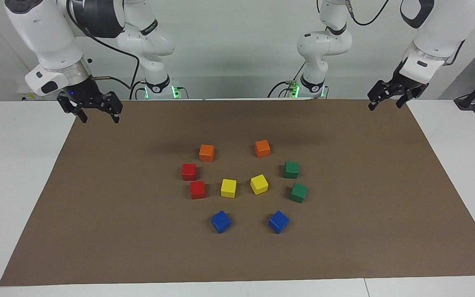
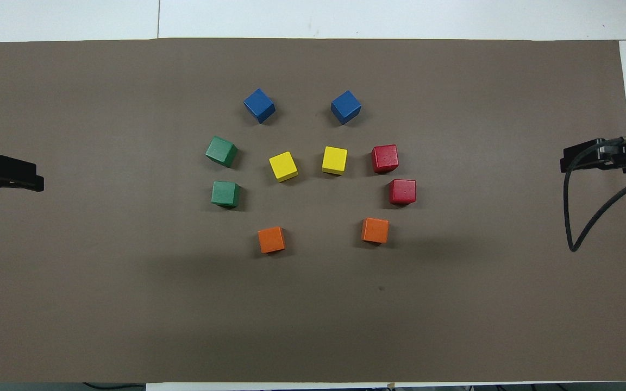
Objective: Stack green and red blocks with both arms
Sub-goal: 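Move the left gripper to the green cubes while the right gripper nears red, then grasp a green cube with the left gripper while the right gripper grasps red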
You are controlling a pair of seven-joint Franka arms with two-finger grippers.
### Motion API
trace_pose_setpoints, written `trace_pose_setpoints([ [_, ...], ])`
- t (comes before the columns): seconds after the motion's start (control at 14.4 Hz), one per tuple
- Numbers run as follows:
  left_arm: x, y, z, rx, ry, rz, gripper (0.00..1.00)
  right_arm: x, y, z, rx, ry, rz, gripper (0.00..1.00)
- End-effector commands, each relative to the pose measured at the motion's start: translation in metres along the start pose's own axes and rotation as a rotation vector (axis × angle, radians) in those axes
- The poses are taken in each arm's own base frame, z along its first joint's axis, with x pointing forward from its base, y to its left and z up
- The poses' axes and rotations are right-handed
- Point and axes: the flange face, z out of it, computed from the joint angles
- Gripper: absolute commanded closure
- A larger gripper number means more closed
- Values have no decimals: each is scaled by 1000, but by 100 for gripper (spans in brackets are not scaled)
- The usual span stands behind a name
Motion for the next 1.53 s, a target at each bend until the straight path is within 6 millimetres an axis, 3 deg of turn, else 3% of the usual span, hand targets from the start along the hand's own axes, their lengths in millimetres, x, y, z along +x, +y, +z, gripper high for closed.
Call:
trace_pose_setpoints([
  [0.0,-7,0,-6,18,9,13,0,-7,0,0,19,3,-18,0],
  [0.28,-7,0,-7,18,10,16,0,-7,-10,2,18,5,-23,0],
  [0.42,-7,0,-6,18,10,17,0,-3,-44,8,22,37,2,0],
  [0.63,-7,0,-5,18,7,45,0,9,-106,49,36,60,36,0],
  [0.76,-9,4,1,18,26,98,0,19,-137,77,44,54,68,0],
  [0.9,-11,32,20,17,56,143,0,23,-155,104,48,54,49,1],
  [1.04,-9,69,41,15,64,188,0,23,-158,131,55,73,50,1],
  [1.18,-7,93,67,5,77,223,0,23,-162,155,57,72,60,1],
  [1.32,-5,121,102,3,71,273,0,16,-183,170,60,72,58,1],
  [1.46,6,144,134,0,53,297,0,14,-184,181,59,67,63,1],
])
